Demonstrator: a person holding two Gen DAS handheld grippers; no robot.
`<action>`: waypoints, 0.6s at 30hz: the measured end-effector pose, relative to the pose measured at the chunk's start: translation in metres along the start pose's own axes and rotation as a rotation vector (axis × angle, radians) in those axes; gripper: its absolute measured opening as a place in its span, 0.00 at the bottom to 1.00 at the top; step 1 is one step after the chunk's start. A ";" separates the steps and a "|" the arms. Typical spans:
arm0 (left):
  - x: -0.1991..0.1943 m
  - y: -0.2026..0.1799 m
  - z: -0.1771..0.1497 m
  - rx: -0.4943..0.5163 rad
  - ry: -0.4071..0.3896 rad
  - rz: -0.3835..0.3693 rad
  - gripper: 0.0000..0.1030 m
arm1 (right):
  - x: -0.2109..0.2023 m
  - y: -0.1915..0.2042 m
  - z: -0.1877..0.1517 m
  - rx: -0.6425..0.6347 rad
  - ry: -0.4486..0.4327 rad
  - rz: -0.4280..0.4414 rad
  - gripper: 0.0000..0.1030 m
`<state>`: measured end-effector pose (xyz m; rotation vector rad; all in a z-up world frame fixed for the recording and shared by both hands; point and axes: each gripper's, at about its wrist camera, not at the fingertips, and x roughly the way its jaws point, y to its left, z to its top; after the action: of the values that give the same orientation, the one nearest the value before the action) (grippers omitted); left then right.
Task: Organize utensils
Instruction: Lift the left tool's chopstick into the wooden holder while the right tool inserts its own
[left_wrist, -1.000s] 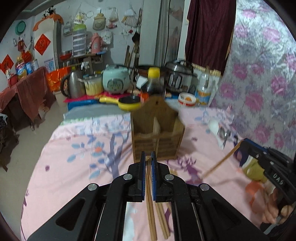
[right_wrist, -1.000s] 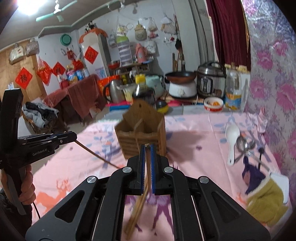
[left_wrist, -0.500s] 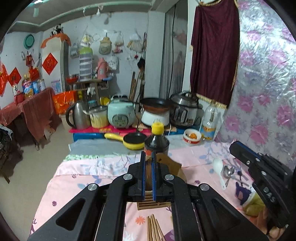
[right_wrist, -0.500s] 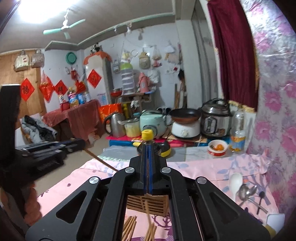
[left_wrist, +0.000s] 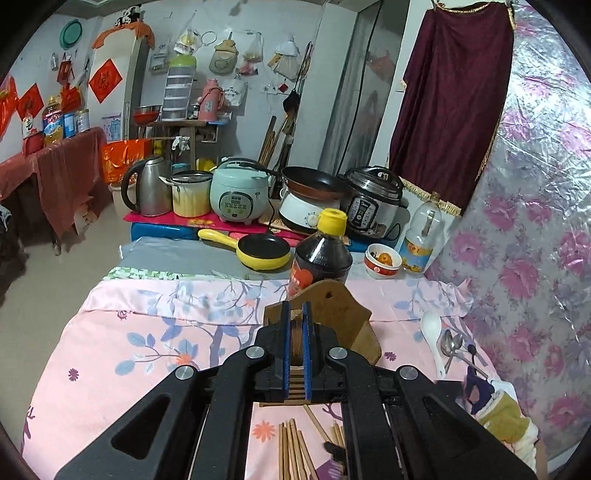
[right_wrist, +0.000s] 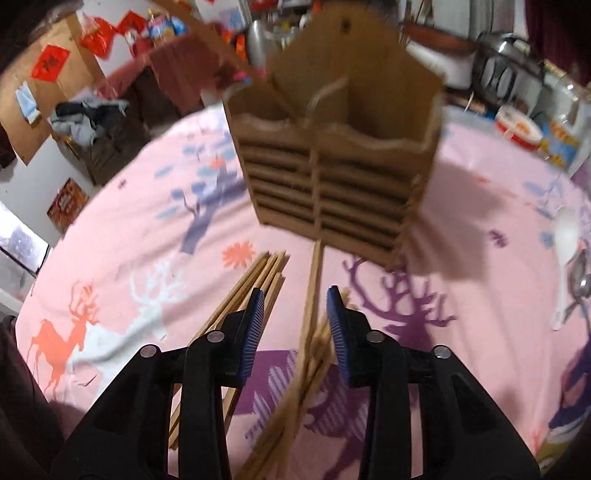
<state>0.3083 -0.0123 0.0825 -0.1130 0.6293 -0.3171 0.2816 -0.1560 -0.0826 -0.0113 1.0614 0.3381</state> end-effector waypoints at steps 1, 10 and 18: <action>0.002 0.002 -0.001 -0.003 0.004 -0.002 0.06 | 0.007 0.002 0.001 -0.004 0.009 -0.023 0.34; 0.006 0.002 -0.001 0.005 0.018 -0.022 0.06 | 0.047 -0.003 0.010 0.025 0.087 -0.103 0.24; 0.011 0.004 -0.002 -0.001 0.034 -0.027 0.06 | 0.001 0.011 -0.009 -0.021 -0.025 -0.090 0.06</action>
<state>0.3165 -0.0118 0.0745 -0.1174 0.6619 -0.3455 0.2718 -0.1472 -0.0862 -0.0733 1.0294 0.2667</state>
